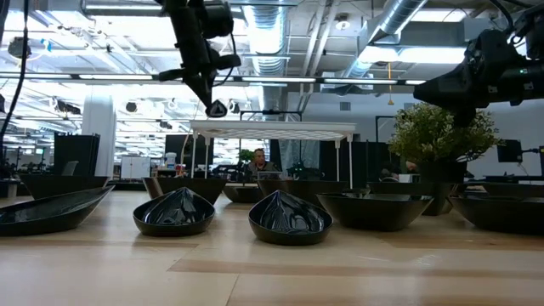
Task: Pick & Place Mini shaped plates
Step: Stack the drop-shaped plate on top of the drop-shaped plate on the shelf
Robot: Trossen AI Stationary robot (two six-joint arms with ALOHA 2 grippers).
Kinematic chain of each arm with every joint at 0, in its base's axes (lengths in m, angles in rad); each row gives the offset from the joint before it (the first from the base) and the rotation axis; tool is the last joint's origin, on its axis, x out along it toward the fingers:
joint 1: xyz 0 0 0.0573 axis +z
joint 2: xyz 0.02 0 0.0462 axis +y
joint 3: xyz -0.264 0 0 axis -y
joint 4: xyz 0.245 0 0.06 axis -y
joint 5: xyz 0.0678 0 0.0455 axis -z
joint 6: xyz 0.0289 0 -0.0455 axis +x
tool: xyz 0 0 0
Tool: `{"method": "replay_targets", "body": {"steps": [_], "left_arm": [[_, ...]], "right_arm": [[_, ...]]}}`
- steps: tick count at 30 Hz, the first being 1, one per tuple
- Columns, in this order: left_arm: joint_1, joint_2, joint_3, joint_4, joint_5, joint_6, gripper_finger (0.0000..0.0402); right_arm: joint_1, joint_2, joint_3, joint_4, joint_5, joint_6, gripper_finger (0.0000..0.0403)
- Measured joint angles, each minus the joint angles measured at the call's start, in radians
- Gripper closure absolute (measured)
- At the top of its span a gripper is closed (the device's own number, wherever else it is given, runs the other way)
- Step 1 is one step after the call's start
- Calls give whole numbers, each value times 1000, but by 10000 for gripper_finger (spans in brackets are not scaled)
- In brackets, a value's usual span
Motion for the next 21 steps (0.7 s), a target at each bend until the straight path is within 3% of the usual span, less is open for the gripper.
{"method": "replay_targets", "body": {"steps": [21], "left_arm": [[-14,7,-9,-17,5,-88,398]], "right_arm": [[0,0,0,0,0,0,329]]}}
